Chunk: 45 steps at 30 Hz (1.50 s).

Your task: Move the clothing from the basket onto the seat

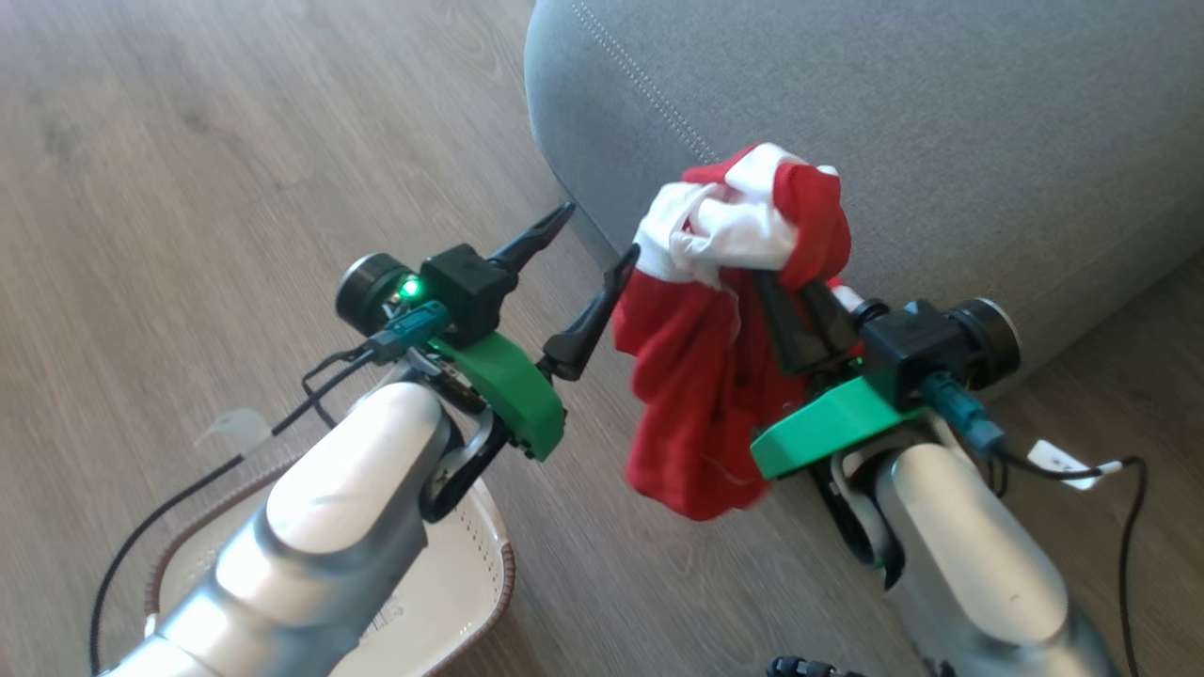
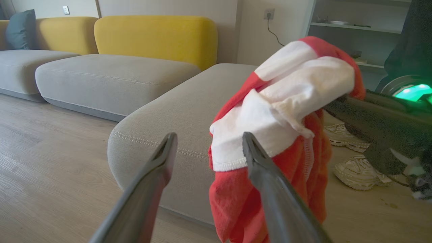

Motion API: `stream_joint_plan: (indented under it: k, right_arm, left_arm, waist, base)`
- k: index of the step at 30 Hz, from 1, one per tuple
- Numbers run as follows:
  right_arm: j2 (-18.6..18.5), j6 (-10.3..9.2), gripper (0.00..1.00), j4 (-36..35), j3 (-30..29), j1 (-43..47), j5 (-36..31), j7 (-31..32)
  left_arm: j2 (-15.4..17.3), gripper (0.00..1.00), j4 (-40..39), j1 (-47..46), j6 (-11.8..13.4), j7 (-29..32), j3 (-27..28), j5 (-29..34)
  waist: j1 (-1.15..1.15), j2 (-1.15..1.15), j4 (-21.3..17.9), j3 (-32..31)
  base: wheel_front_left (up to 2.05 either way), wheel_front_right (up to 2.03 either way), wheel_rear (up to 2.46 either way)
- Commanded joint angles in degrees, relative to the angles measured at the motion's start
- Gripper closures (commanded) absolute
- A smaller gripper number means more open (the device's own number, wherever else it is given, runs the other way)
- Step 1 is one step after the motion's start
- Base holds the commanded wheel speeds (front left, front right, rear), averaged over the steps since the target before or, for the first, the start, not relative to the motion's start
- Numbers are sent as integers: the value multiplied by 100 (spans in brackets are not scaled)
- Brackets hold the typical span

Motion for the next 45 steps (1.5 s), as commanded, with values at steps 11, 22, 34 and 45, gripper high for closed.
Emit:
stream_joint_plan:
  k: [11, 22, 34, 45]
  right_arm:
    - [74, 40, 100, -301, -879, -995, -285, -29]
    - [-548, 40, 100, 278, -1723, -3045, -588, -29]
    - [-1283, 40, 100, 1334, -2841, -4671, -1118, -28]
    - [-2017, 40, 100, 2260, -4200, -6139, -1702, 271]
  left_arm:
    - [559, 0, -558, -168, 5, -29, 192, -7]
    - [1108, 0, -862, -253, 5, -29, 143, 90]
    - [1515, 0, -1090, -588, 5, -13, -68, 35]
    - [1723, 0, -1296, -846, 5, 22, -316, 19]
  waist:
    - [0, 0, -12, 636]
    - [0, 0, 178, 1637]
    - [0, 0, 573, 2494]
    - [0, 0, 1082, 3264]
  base:
    - [0, 0, 0]
    - [0, 0, 0]
    - [0, 0, 0]
    - [0, 0, 0]
